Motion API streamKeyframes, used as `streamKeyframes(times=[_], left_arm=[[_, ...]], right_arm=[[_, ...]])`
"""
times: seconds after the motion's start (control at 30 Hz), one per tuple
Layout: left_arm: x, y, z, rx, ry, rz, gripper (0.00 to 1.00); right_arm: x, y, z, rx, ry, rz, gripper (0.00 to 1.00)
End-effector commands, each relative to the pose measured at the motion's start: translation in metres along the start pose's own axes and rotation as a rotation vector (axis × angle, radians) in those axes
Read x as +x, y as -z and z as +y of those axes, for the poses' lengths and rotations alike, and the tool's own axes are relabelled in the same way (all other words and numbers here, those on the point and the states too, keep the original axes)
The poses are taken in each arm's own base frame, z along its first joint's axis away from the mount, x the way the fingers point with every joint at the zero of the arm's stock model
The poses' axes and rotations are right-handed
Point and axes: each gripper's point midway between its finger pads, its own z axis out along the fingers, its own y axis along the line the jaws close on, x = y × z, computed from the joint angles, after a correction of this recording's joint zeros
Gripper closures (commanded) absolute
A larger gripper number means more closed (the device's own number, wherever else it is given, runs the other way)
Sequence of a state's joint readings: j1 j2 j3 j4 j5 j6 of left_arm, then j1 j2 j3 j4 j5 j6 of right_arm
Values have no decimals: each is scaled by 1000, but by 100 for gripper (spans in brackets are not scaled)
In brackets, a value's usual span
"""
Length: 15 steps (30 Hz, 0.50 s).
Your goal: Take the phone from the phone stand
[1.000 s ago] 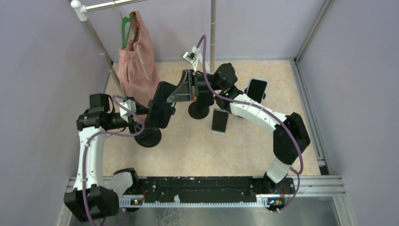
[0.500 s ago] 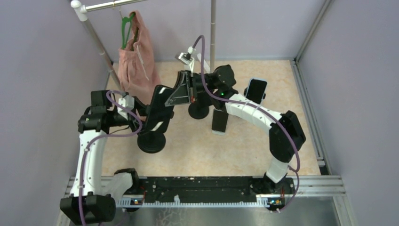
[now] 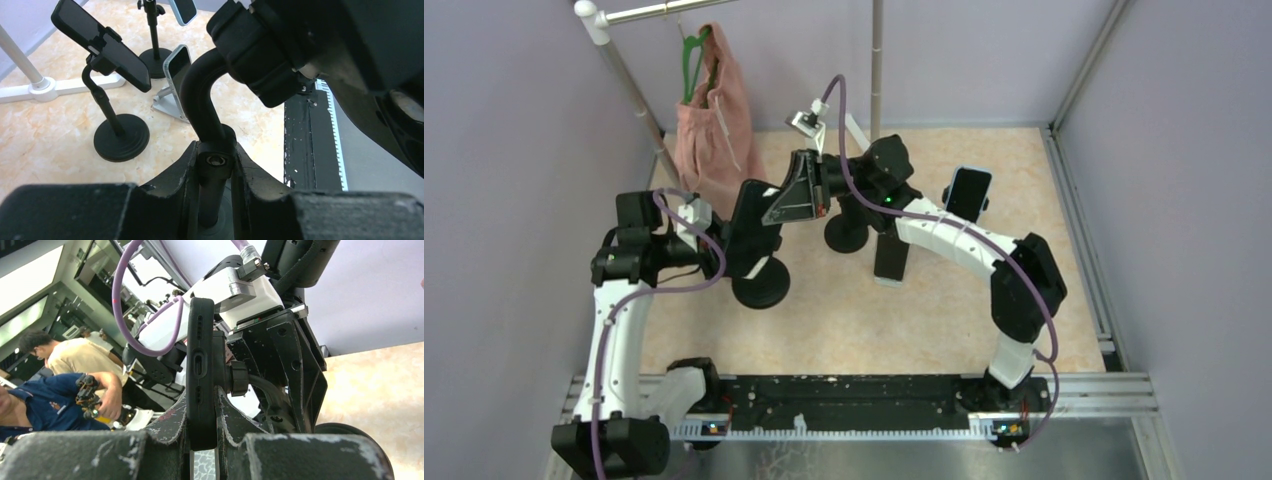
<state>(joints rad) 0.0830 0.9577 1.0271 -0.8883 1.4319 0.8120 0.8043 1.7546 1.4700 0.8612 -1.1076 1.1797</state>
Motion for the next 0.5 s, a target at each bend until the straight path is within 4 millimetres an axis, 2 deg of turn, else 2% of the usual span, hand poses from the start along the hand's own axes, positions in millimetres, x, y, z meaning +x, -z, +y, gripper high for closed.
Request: streamKeyframes(times=[0.0, 0.2, 0.33, 0.47], left_arm=[[-19, 0, -1, 17, -6, -43, 100], [-25, 2, 8, -24, 87, -37, 100], [-22, 0, 14, -25, 149, -50, 100], [-22, 0, 24, -69, 139, -50, 100]], right_arm=[[-19, -1, 54, -54, 142, -5, 100], [-15, 25, 68, 22, 218, 8, 100], [-3, 32, 71, 68, 233, 11, 100], [5, 26, 78, 40, 237, 19, 100]])
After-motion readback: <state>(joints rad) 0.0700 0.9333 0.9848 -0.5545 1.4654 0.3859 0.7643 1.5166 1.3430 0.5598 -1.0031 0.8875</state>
